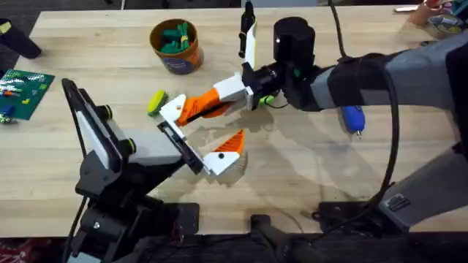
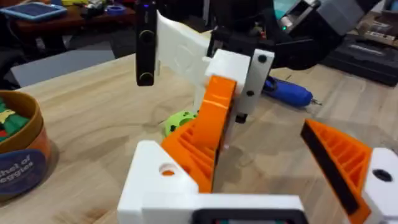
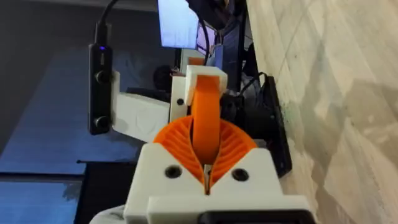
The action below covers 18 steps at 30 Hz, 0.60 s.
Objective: Pick up the gripper from the table and insert it into the empty holder that is missing its gripper. Then pick up a screw, insert it into the mounting hole, and use the screwdriver to tighten it. Finally, clean up the table by picking up the vegetable and placing it into the bucket.
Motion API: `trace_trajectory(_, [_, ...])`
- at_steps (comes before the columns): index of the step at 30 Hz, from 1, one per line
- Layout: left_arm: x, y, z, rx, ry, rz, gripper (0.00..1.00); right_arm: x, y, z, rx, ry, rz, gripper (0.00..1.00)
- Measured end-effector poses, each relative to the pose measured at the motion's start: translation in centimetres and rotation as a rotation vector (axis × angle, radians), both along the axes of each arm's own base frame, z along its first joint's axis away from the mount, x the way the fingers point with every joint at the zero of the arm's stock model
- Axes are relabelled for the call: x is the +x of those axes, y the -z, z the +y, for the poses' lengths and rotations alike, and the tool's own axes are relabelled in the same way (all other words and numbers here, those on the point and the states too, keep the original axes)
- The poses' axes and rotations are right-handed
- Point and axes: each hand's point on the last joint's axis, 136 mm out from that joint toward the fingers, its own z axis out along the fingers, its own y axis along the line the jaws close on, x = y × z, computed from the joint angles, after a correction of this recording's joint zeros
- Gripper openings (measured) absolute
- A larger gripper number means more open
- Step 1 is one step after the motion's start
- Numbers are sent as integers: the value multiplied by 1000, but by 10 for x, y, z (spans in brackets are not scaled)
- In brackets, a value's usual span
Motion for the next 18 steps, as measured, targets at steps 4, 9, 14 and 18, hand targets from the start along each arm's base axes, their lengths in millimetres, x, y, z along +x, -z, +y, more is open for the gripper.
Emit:
trace_trajectory(4, [-3,0,-2,-1,23,2,987,0,0,0,0,-1,0,20])
trace_trajectory(9, [-8,0,-6,-4,58,2,987,-1,0,1,0,-3,1,19])
trace_trajectory(14, [-12,0,-9,-5,90,5,987,-1,0,1,-2,-1,2,20])
trace_trajectory(18, [-12,0,-9,-6,90,5,987,0,1,2,-3,4,0,21])
